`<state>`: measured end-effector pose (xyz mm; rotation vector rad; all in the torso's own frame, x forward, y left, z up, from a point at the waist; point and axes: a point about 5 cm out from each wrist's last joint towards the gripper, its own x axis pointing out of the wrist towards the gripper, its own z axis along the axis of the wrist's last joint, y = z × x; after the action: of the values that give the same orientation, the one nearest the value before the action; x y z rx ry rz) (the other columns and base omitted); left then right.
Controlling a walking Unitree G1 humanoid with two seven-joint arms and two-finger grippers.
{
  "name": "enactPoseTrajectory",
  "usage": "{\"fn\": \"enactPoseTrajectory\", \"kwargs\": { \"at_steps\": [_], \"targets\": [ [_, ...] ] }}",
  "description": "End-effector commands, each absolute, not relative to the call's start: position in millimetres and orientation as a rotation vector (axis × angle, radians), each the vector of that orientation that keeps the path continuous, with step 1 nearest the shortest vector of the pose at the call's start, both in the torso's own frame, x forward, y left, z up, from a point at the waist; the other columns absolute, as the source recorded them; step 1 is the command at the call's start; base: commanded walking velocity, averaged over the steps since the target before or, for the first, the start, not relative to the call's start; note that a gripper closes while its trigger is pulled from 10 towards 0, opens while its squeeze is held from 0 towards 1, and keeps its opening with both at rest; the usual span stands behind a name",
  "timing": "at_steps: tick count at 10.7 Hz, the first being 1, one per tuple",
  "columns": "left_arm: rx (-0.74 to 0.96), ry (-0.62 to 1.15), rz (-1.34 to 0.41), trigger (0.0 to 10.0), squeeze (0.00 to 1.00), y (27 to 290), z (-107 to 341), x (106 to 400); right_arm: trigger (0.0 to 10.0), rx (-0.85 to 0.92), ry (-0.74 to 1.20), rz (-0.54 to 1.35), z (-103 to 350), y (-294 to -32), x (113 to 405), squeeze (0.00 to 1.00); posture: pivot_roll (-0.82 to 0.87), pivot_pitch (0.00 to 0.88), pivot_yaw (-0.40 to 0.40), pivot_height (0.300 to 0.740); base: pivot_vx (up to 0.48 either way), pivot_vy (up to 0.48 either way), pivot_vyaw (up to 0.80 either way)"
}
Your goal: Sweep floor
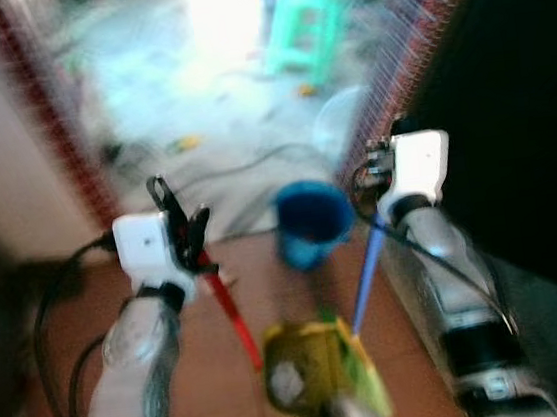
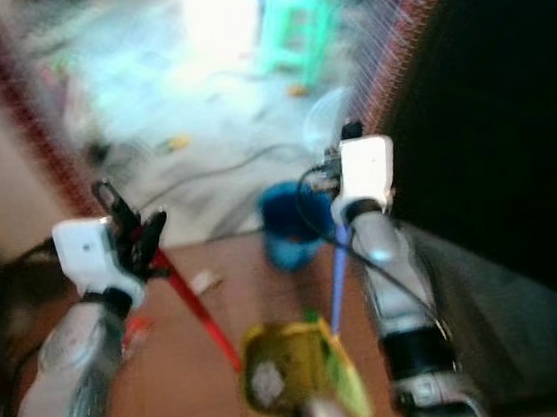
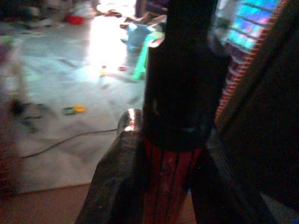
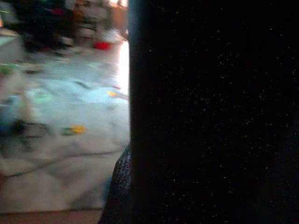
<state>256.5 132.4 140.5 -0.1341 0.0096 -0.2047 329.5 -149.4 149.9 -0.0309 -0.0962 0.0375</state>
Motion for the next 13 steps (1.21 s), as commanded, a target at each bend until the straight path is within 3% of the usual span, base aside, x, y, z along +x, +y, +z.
{"fn": "enactPoseTrajectory", "kwargs": {
  "at_steps": [1,7,13],
  "targets": [
    [-0.187,-0.035,-0.251,10.0,0.0,123.5,150.0,254.9,10.0,-0.054,-0.091,0.03,148.3,-154.1,327.7,0.0,-0.01,0.082,-0.079,0.74,0.0,-0.349,0.0],
    [-0.188,-0.046,-0.21,10.0,0.0,128.2,151.6,258.0,10.0,-0.058,-0.098,0.038,148.5,-152.8,329.7,0.0,-0.01,0.075,-0.082,0.74,0.0,-0.057,0.0],
    [0.023,-0.162,-0.044,10.0,0.0,171.4,173.6,267.5,10.0,-0.063,-0.121,-0.001,149.2,-166.5,334.7,0.0,0.03,0.042,-0.065,0.74,0.0,0.0,0.0]
  ]
}}
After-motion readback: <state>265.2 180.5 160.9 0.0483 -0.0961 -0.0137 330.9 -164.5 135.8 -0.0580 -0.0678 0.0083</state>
